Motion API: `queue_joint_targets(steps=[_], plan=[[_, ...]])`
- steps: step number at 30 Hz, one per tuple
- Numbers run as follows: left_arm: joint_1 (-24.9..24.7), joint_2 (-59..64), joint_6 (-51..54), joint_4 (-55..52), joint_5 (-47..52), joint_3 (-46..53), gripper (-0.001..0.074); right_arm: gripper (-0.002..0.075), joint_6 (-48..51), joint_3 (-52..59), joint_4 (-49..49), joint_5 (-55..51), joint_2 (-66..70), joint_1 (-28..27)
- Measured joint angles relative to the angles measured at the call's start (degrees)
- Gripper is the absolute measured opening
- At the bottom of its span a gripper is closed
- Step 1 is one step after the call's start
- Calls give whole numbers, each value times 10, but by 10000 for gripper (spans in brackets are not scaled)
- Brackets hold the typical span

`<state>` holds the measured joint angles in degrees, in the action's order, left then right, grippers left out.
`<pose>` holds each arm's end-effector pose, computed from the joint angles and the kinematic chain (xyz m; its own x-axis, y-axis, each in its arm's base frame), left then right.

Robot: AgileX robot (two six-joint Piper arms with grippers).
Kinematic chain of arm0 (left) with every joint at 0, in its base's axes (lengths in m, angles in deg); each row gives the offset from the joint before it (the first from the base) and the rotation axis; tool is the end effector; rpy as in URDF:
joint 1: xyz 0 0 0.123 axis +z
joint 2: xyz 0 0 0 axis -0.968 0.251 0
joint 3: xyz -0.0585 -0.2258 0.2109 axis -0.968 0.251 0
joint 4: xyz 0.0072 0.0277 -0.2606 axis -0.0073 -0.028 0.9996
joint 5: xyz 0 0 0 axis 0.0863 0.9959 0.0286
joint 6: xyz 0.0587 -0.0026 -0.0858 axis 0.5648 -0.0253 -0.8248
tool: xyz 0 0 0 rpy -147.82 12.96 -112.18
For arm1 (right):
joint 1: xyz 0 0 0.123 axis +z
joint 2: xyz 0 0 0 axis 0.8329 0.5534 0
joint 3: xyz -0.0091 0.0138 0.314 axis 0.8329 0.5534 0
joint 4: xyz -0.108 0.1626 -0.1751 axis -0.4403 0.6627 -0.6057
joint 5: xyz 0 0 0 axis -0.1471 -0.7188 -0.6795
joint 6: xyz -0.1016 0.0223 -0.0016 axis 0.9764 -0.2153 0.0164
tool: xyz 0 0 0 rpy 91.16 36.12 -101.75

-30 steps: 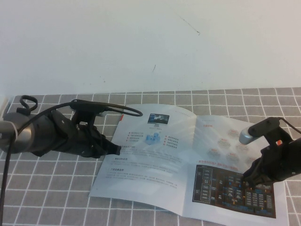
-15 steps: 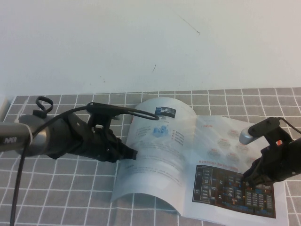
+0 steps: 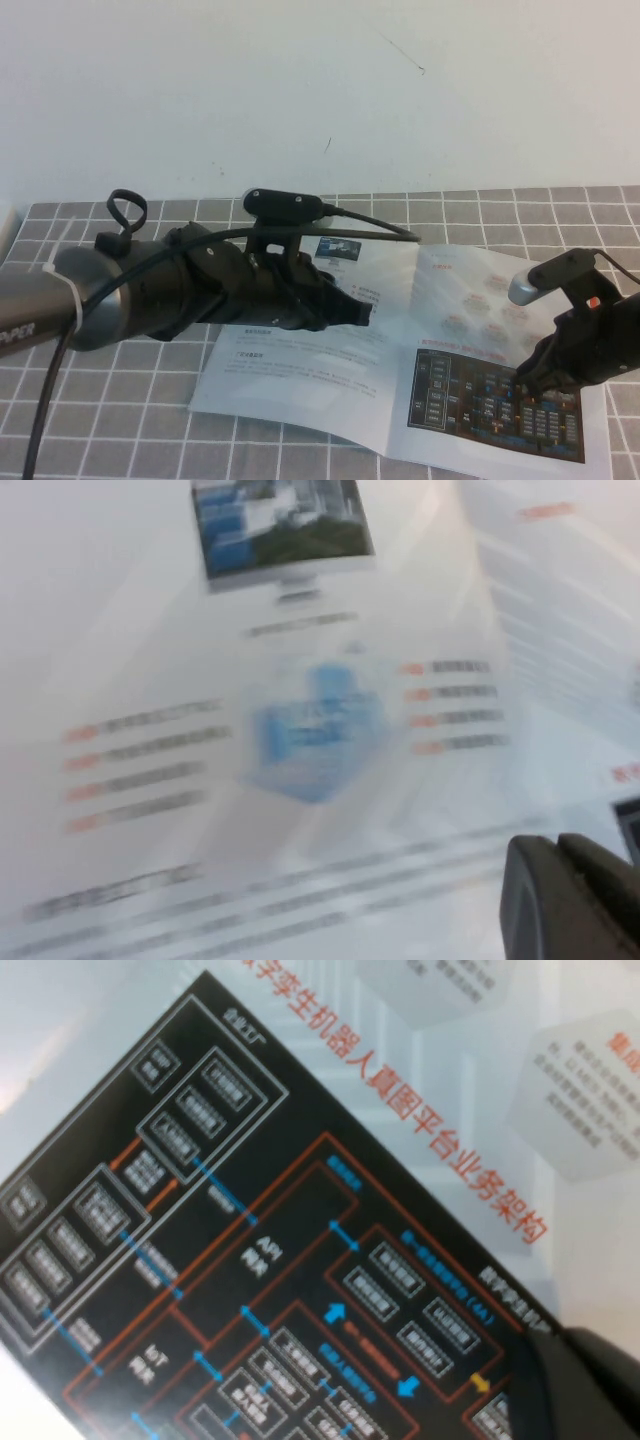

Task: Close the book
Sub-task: 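Close the open booklet and leave it lying on the table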

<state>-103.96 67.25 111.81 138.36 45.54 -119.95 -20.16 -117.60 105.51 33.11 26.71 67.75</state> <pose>0.3479 -0.2088 0.2162 -0.7166 0.0961 -0.6908 0.4074 0.8616 -0.3027 0.3318 0.0949 0.1263 -0.7632 -0.4622 -0.4515 -0.5605 0.8213 0.1067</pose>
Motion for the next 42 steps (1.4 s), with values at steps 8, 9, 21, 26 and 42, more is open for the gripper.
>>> queue_joint_targets(steps=[8,9,21,26,42], plan=[[41,-7,35,-8,-6,0,-4,-1,0,0,1,0,0,0],[57,-7,35,-18,-9,0,-4,-1,0,0,1,0,0,0],[170,49,8,-35,14,0,-4,-1,-3,0,1,-3,0,0],[169,84,7,-35,7,0,-4,-1,-4,0,1,-3,0,0],[170,109,125,178,152,-1,-4,-1,-4,0,6,-4,5,0]])
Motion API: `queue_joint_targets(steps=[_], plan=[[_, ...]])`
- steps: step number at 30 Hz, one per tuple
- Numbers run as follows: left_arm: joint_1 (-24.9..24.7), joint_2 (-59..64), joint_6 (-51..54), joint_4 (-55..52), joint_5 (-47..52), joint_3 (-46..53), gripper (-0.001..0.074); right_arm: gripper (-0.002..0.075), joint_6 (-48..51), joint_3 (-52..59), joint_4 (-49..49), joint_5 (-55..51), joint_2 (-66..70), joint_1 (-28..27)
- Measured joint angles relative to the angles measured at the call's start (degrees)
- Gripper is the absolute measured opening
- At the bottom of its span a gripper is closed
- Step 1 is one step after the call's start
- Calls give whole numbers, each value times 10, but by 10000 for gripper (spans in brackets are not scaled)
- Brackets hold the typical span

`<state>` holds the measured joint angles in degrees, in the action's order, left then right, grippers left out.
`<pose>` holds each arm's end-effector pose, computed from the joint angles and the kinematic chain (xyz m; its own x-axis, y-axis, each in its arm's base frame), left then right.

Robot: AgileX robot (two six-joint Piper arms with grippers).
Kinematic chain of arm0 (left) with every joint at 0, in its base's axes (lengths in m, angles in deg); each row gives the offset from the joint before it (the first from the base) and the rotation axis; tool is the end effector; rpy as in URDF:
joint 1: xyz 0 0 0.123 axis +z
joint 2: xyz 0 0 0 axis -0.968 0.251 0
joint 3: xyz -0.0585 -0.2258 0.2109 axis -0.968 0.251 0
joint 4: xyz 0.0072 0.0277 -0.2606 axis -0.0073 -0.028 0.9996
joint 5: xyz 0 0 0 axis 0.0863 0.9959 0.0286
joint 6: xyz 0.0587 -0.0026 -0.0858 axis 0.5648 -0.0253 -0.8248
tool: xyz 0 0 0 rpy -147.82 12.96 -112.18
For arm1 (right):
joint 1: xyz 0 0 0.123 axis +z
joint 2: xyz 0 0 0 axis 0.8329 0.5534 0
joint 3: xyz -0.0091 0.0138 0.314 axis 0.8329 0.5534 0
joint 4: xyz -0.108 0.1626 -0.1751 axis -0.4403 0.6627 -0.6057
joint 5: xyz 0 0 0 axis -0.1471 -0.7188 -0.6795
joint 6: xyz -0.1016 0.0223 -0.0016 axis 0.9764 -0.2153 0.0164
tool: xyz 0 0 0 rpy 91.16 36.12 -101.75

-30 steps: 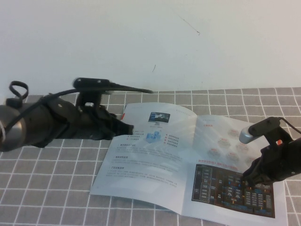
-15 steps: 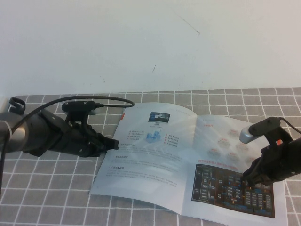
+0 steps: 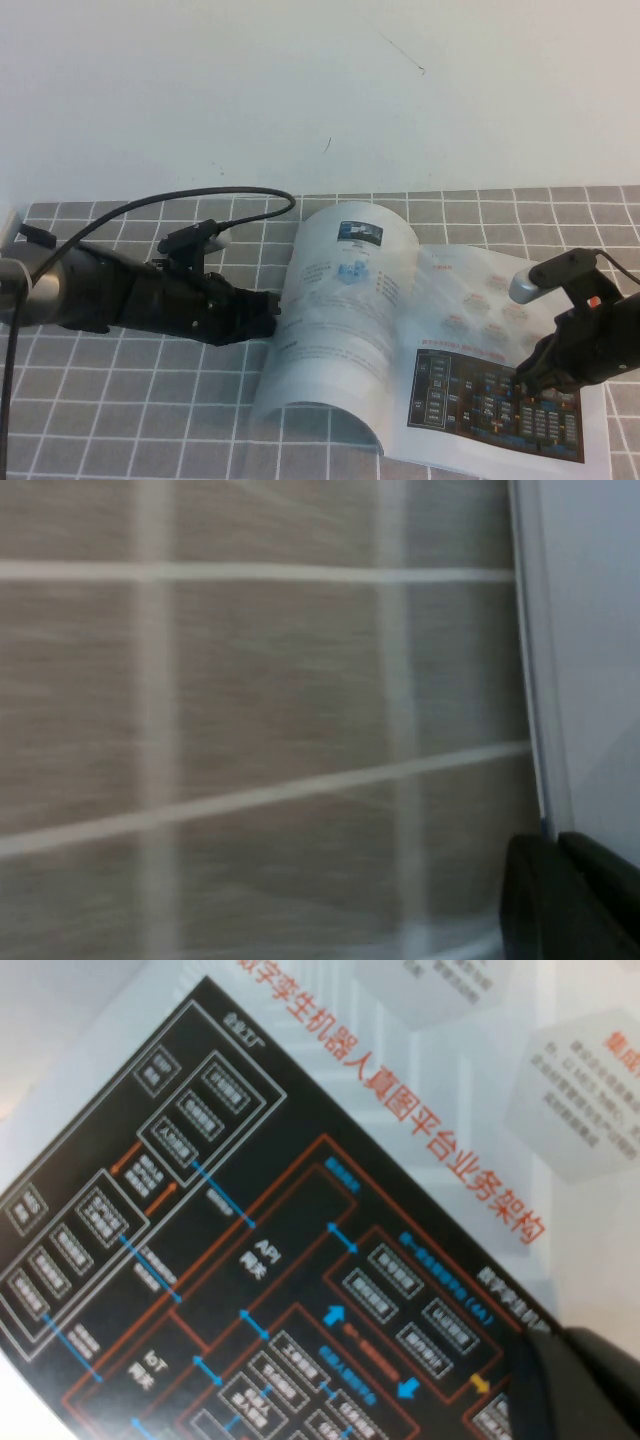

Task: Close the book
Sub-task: 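Close the open booklet and leave it lying on the table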

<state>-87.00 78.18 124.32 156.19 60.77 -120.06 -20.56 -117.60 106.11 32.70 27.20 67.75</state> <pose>0.3923 -0.1263 0.1443 -0.8868 -0.1238 -0.4453 0.1478 0.8369 -0.5270 0.3314 0.0956 0.1235 -0.7762 -0.4491 -0.4425 -0.5492 0.8264 0.1246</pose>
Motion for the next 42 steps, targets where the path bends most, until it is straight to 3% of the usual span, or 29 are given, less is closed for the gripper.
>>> queue_joint_targets(steps=[8,12,18,25,34,42], plan=[[0,1,98,187,176,1,-4,-1,0,0,2,0,6,0],[-2,1,103,209,264,-10,-4,-1,0,0,4,2,7,0],[-24,1,103,211,317,-17,-4,-1,0,0,8,7,7,0],[-40,1,105,211,332,-17,-4,-1,0,1,-1,15,-11,0],[-41,-32,122,211,327,-18,-4,-1,-49,7,-138,0,-128,-6],[-41,-142,147,196,185,-18,-4,-1,-107,-11,-171,-33,-310,-30]])
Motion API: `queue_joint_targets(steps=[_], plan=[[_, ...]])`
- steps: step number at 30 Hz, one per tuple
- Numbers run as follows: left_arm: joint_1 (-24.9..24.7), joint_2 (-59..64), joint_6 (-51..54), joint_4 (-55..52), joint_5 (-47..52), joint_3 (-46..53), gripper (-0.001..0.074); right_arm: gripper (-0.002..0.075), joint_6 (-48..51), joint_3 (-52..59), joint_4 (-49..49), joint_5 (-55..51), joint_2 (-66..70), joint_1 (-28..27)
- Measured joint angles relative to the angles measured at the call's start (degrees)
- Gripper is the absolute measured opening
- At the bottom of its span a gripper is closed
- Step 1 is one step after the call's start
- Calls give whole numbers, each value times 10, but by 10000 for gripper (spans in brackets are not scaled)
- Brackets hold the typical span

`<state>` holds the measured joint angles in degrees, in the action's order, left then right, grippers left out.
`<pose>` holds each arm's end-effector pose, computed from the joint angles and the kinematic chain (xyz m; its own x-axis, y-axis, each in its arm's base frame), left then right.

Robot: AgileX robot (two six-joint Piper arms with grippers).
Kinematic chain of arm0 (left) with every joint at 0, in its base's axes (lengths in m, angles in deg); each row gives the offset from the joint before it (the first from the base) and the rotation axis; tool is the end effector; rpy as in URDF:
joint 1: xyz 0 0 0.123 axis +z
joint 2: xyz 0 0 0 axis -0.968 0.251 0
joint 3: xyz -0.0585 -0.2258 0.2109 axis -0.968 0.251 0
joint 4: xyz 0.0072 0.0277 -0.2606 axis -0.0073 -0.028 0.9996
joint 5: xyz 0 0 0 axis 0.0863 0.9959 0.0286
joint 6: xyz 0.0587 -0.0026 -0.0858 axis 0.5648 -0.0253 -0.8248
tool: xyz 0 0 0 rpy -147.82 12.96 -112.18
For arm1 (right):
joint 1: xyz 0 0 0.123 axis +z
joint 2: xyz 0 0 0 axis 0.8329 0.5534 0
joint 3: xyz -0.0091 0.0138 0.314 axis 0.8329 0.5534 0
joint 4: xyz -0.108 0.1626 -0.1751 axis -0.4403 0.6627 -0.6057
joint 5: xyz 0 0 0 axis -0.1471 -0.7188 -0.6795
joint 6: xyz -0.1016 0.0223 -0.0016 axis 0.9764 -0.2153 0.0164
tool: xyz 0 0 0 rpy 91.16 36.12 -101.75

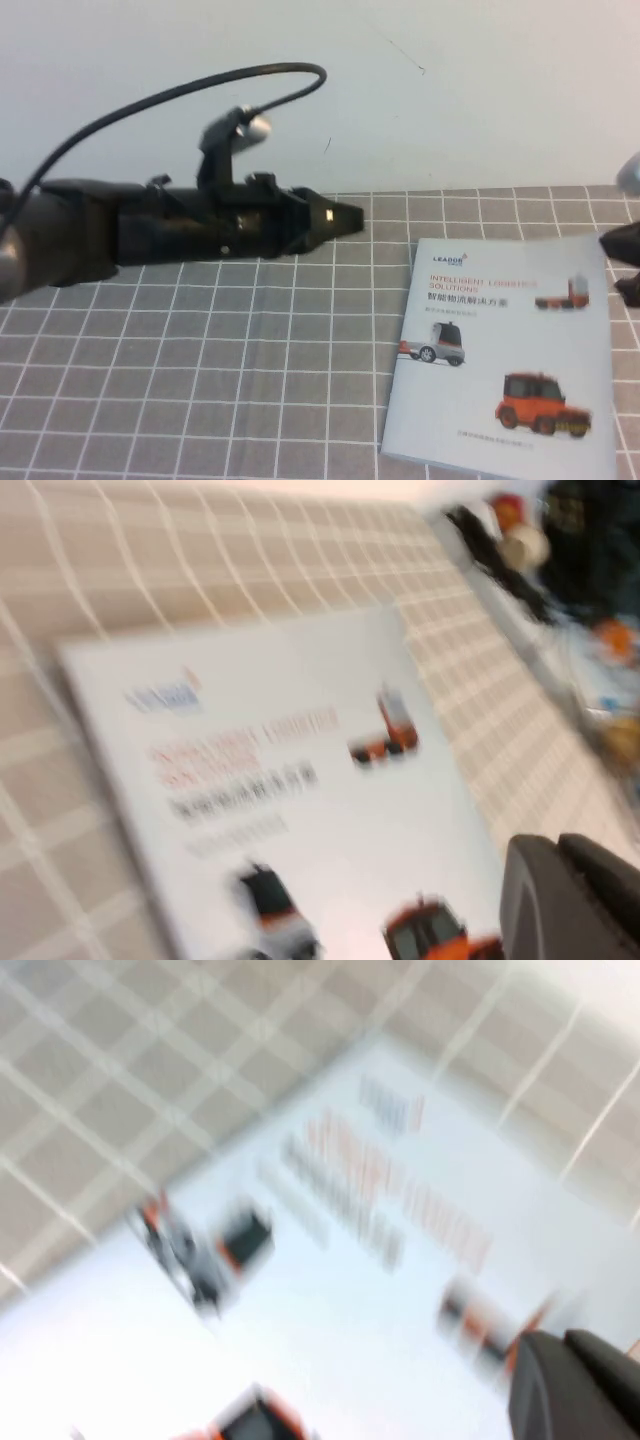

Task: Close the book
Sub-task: 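Close the open booklet and leave it lying on the table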

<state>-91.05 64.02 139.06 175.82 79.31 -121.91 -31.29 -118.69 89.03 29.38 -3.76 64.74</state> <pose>0.3559 -0.1756 0.2796 -0.7396 -0.1399 -0.6583 0.5194 0.5033 -0.6906 0.2843 0.0643 0.2962 -0.4851 -0.4733 -0.7353 -0.5431 0.8221 -0.1709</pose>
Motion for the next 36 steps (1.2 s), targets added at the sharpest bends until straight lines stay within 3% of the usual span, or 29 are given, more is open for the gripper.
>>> queue_joint_targets(steps=[9,15,19,24,29,36], plan=[[0,-194,-29,-246,-203,0,-4,-1,-7,-21,-42,-145,-153,0],[0,-324,-171,-473,-209,0,-4,-1,-119,-21,-190,-289,-228,0],[0,-386,-344,-695,-149,0,-4,-1,-176,-14,-227,-327,-286,0],[0,-455,-536,-898,-123,68,-4,-1,-224,62,-216,-301,-374,0],[0,-543,-699,-1043,-223,233,-4,-1,-242,190,-188,-213,-449,0],[0,-631,-765,-1114,-349,383,-4,-1,-244,294,-149,-130,-494,0]])
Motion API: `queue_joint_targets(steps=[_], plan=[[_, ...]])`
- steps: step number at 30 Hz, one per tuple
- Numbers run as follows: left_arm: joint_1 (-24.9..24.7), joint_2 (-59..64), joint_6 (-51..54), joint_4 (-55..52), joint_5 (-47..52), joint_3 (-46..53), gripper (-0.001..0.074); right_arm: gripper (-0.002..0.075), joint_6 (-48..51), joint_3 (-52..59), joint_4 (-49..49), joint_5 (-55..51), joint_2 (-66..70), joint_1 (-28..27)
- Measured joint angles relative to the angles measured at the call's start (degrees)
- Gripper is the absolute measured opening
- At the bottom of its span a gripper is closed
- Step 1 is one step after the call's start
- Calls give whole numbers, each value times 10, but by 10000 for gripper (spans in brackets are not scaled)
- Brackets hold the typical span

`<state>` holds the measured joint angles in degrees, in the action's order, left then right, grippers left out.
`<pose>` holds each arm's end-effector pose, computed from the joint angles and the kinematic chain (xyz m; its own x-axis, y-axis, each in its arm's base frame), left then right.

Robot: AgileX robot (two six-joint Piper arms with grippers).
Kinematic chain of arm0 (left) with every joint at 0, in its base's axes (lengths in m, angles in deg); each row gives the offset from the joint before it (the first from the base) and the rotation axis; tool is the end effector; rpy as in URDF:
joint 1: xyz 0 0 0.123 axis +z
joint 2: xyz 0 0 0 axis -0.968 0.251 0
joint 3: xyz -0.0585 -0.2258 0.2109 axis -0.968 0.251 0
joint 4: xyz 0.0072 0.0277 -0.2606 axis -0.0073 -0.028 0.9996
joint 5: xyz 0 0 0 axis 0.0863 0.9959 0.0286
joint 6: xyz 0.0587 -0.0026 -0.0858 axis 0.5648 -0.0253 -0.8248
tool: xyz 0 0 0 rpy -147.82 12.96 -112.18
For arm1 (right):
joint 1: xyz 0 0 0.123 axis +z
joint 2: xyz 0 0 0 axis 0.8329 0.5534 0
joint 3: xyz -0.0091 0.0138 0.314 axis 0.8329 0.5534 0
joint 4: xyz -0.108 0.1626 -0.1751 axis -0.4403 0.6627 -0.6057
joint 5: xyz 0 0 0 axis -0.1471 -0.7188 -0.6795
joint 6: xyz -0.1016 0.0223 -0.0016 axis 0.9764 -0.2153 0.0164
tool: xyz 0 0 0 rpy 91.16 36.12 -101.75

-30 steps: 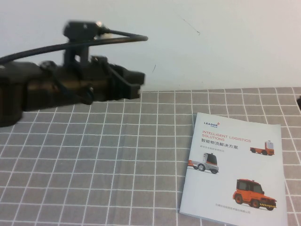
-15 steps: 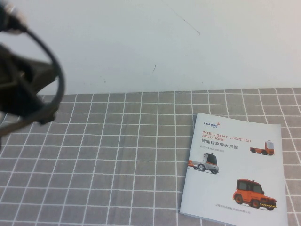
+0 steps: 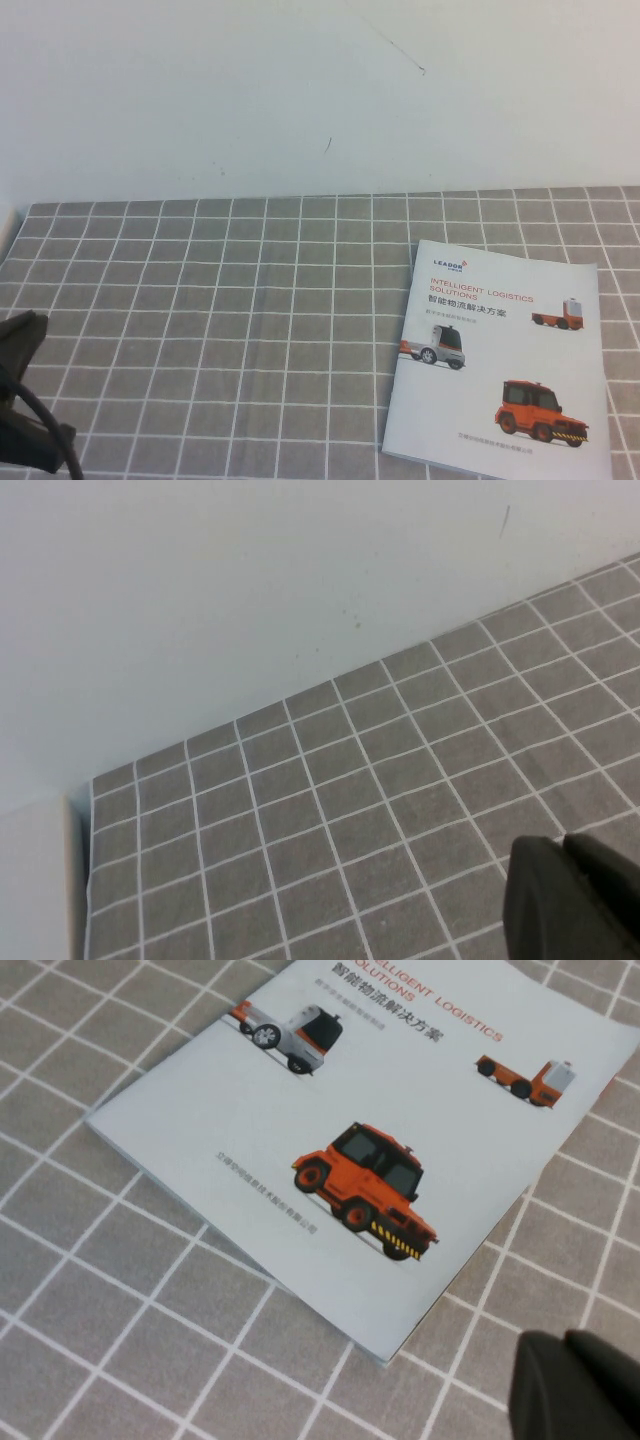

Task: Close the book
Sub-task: 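Close the open booklet and leave it lying on the table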

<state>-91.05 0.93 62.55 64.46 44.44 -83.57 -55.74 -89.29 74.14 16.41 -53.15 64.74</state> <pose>0.1288 -0.0306 0.3046 -0.2227 0.2196 -0.9498 0.2595 0.9525 0.1594 0.0786 0.0289 0.2557 -0.5057 -0.3363 -0.7945 -0.4204 0.9002 -0.1135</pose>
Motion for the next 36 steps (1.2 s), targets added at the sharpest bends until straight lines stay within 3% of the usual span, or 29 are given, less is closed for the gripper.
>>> queue_joint_targets(steps=[4,28,36], plan=[[0,-6,-1,-12,-36,26,-4,-1,0,9,5,1,0,0],[5,-11,-1,-21,-34,31,-4,-1,0,10,9,0,0,0],[55,-150,-59,-21,16,109,-4,-1,0,10,10,-5,0,0]])
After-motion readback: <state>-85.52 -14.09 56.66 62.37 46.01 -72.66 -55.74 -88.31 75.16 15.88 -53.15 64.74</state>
